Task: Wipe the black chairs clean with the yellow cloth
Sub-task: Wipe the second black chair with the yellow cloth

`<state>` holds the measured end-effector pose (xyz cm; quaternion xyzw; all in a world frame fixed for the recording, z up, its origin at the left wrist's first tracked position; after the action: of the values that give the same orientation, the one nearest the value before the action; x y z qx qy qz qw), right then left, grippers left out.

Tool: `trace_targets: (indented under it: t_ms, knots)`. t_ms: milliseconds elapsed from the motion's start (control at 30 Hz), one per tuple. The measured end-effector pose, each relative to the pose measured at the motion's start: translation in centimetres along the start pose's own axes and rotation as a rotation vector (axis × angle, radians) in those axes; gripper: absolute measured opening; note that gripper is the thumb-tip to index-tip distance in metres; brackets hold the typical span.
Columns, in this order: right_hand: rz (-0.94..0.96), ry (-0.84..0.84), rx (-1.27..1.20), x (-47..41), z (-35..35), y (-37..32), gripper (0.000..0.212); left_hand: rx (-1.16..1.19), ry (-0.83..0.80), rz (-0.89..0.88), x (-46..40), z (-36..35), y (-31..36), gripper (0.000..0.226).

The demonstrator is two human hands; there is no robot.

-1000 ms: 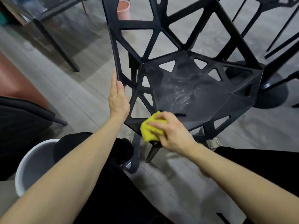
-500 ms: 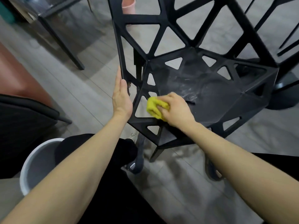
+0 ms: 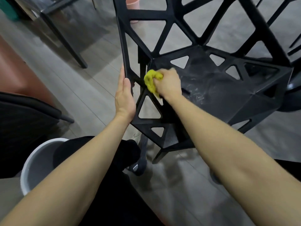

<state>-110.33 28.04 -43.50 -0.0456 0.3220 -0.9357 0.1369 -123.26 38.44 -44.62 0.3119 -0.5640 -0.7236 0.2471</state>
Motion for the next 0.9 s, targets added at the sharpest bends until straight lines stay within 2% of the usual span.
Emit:
trace_targets:
  t_ms: [100,300,367,433,500,600,667,767,833,900]
  knots:
    - [0.005,-0.049,0.046,-0.9,-0.1,0.7,0.034,-0.039,0.012,0.009,-0.2,-0.2,0.1,0.048]
    - [0.268,-0.189,-0.023,15.8,7.1,7.9,0.034,-0.01,0.043,0.011,-0.4,-0.2,-0.2,0.045]
    - [0.337,-0.171,-0.035,18.0,6.7,9.3,0.037,-0.017,0.034,0.021,-0.4,-0.3,0.1,0.046]
    - [0.318,-0.129,-0.136,17.7,4.4,7.3,0.037,-0.041,0.017,0.01,-0.3,-0.3,0.4,0.047]
    - [0.386,-0.166,-0.209,17.7,2.3,3.5,0.041,-0.061,-0.034,0.009,-0.6,0.2,0.4,0.047]
    - [0.592,-0.242,-0.065,18.5,1.9,3.9,0.056,-0.104,-0.144,0.038,-0.8,0.9,0.5,0.053]
    - [0.57,-0.188,0.029,18.8,3.9,8.0,0.059,-0.13,-0.194,0.024,-0.6,1.0,1.3,0.054]
    - [0.511,-0.048,0.156,20.8,6.5,12.6,0.049,-0.114,-0.191,0.022,-0.4,0.6,1.6,0.053]
    - [0.45,0.006,0.192,21.1,4.8,10.9,0.037,-0.132,-0.188,0.031,-0.4,0.4,1.8,0.054]
    - [0.389,0.065,0.209,20.3,1.9,6.8,0.05,-0.175,-0.193,0.059,-0.3,0.5,1.4,0.057]
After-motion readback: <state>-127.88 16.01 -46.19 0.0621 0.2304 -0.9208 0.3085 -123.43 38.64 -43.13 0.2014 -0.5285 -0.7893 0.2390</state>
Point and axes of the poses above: each hand's wrist, its own x-axis away from the middle knuckle, its own z-axis out of the back of the hand, y = z × x, the point moved 1 cm from there along -x, towards the middle knuckle, and after that the axes turned 10 degrees about -z, right-handed, at the moved point
